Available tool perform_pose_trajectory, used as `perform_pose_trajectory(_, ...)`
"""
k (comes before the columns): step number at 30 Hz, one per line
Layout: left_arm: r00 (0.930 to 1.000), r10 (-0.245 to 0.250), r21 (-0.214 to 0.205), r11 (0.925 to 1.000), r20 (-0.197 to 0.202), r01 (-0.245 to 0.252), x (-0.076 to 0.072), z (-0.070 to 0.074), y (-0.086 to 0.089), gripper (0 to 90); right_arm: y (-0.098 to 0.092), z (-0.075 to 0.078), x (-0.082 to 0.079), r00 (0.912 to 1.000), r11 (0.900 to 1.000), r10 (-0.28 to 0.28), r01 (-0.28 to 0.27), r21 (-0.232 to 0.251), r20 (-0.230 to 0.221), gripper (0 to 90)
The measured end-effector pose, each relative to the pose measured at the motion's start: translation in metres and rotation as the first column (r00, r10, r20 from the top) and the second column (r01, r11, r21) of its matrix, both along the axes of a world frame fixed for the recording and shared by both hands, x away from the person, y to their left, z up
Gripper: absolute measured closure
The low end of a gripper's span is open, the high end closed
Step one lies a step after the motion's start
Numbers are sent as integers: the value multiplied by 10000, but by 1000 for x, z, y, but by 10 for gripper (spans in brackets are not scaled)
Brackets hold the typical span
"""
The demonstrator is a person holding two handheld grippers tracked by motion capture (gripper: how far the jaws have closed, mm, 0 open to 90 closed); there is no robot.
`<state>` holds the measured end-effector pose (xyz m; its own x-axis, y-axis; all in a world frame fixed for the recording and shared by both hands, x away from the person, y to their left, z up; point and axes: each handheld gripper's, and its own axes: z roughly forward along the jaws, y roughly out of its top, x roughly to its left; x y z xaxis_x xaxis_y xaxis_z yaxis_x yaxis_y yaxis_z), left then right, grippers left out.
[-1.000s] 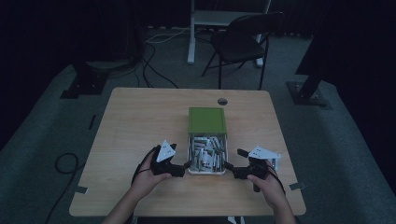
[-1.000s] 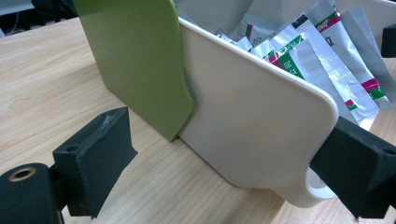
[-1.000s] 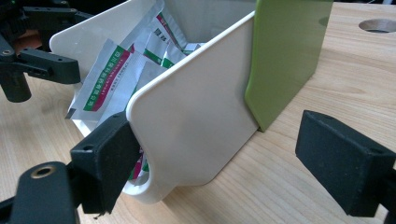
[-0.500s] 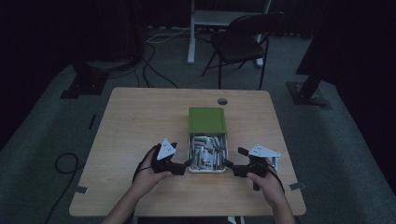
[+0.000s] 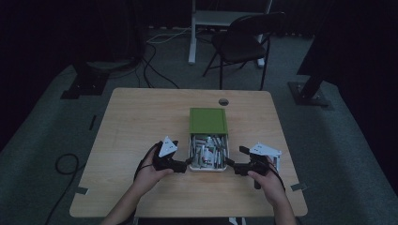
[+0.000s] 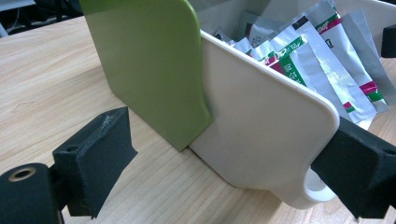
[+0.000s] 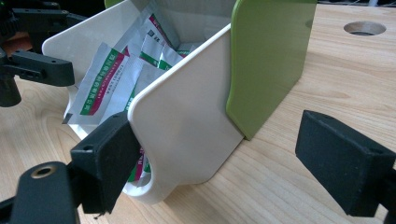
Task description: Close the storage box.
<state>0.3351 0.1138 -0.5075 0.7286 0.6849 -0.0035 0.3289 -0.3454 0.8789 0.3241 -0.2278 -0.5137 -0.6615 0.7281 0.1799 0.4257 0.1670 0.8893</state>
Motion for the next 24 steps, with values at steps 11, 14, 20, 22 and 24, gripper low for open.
perform_pose_trajectory(11, 10000, 59, -47, 10000, -22, -59, 4, 0, 1, 97, 1, 0, 3, 10000, 10000, -35, 35, 10, -18, 136)
perform_pose_trajectory(14, 10000, 56, -45, 10000, -57, -57, 5, 0, 1, 97, 1, 1, 4, 10000, 10000, -46, 46, 31, -74, 137)
perform_pose_trajectory(20, 10000, 52, -6, 10000, -30, -52, 6, 1, 0, 97, 1, 1, 5, 9999, 10000, -56, 56, 56, -94, 136)
perform_pose_trajectory(22, 10000, 79, 12, 10000, 4, -79, 7, 2, 0, 97, 1, 1, 5, 9999, 9999, -125, 126, 116, -109, 136)
perform_pose_trajectory(24, 10000, 82, 30, 10000, 9, -82, 8, 3, -1, 97, 1, 1, 6, 9998, 9998, -150, 151, 115, -97, 137)
